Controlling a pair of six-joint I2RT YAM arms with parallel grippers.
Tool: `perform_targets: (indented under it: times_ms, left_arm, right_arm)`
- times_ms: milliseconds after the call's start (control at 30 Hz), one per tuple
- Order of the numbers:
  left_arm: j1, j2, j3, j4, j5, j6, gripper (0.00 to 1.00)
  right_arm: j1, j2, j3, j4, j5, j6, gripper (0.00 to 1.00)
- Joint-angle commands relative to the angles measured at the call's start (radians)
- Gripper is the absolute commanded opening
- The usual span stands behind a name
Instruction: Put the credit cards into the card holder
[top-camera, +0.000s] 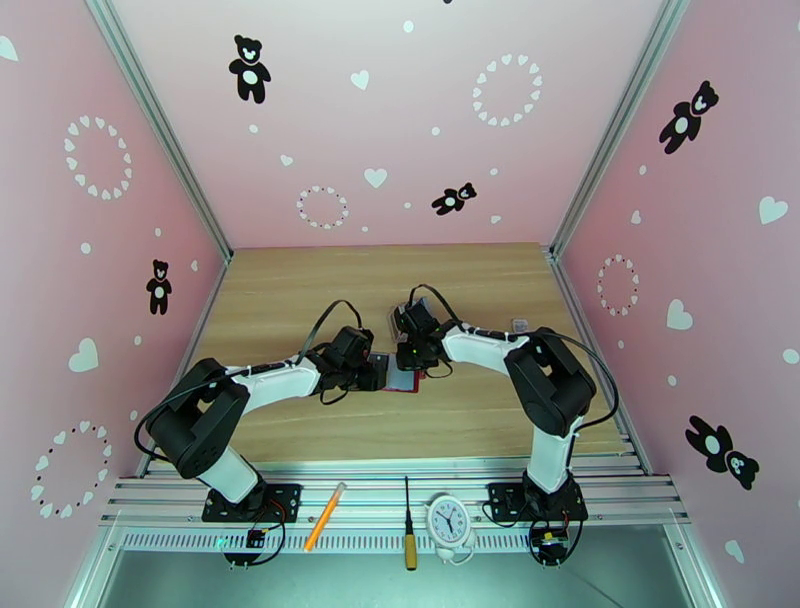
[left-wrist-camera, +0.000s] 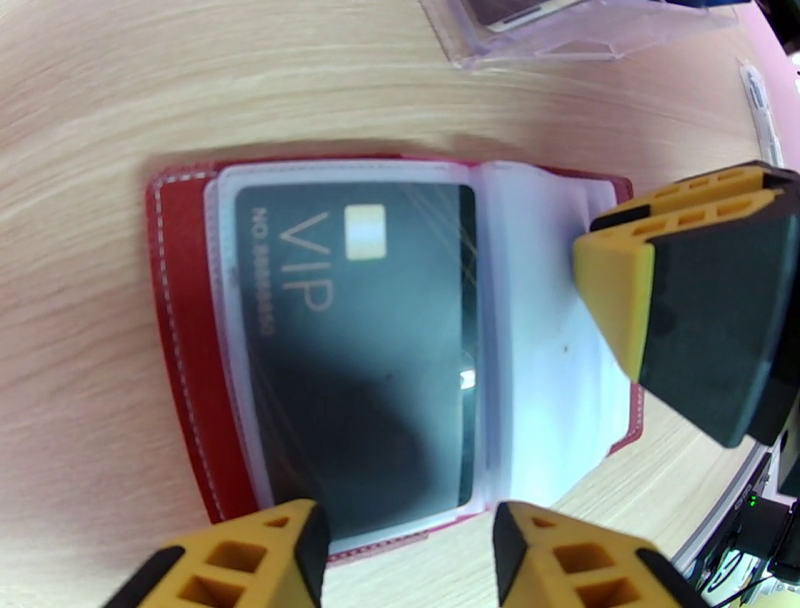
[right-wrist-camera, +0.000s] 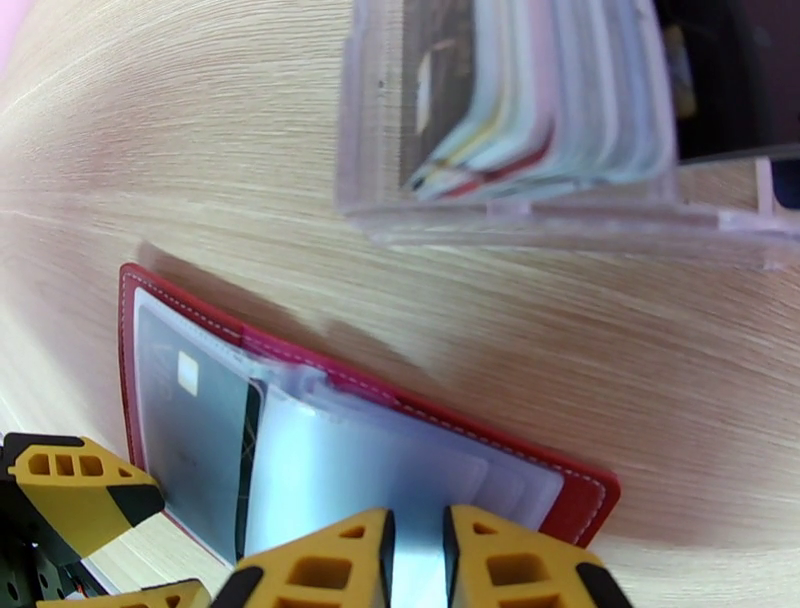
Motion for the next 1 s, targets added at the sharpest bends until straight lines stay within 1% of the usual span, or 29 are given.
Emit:
perform_targets:
  times_ms: [0,533,833,967]
  left_arm:
    - [-0.005,0.027,-0.01,-0.021,0.011,0.006,0.51]
    - [-0.004,0.024,-0.007,-0.022,0.017,0.012,0.52]
    - [-0.005,0.024,-0.01,-0.026,0.006,0.013,0.52]
    - [-0.006,0.024,-0.01,-0.027,0.005,0.013,0.52]
  right_arm:
    - [0.011,0.011,0.027,-0.016,-0.011,0.006,0.2]
    - [0.027,0.048,0.041,-0.005,-0.026,0.022,0.2]
    - [0.011,-0.031,0.035,-0.007,-0.007,0.014,0.21]
    - [-0.002,-0.038,0.048,-0.022,0.0,0.004,0.23]
